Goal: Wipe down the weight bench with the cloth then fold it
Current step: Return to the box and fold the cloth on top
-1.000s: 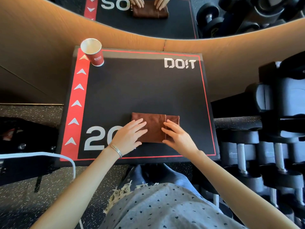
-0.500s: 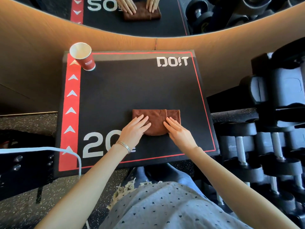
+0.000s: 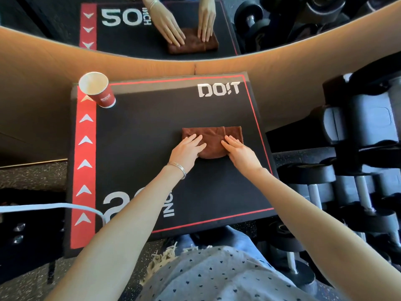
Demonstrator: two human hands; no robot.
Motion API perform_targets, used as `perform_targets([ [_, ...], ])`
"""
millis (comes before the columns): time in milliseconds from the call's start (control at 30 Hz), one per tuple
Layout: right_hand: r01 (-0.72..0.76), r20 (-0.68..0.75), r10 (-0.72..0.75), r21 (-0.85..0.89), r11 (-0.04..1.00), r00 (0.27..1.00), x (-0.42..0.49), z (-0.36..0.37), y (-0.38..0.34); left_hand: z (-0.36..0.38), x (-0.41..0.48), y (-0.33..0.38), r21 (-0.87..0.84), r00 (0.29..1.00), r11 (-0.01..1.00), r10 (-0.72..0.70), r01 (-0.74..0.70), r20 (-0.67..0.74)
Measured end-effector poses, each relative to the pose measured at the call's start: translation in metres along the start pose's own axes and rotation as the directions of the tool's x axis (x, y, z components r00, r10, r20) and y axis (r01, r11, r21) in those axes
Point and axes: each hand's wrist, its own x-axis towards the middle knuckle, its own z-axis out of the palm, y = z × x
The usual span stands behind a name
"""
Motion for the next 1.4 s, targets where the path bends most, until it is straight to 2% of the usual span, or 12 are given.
perform_targets([
  [267,0.008,0.054,-0.007,-0.011,1.000,0.999,0.050,-0.026,0.023,-0.012,0.048,-0.003,0.007,0.996,0.997,-0.073,0.073,0.054],
  [500,0.017,0.061,-0.016,-0.013,1.000,0.998,0.084,-0.043,0.039,-0.027,0.092,-0.012,0.056,0.979,0.993,-0.116,0.108,0.167],
  [800,0.040,0.080,-0.034,-0.075,0.996,0.996,0.131,-0.067,0.056,-0.038,0.141,-0.017,0.066,0.964,0.982,-0.186,0.177,0.187],
  [1400,-0.072,0.026,0.073,-0.020,0.997,0.997,0.196,-0.085,0.104,-0.026,0.218,-0.024,-0.055,0.956,0.954,-0.294,0.294,0.013],
])
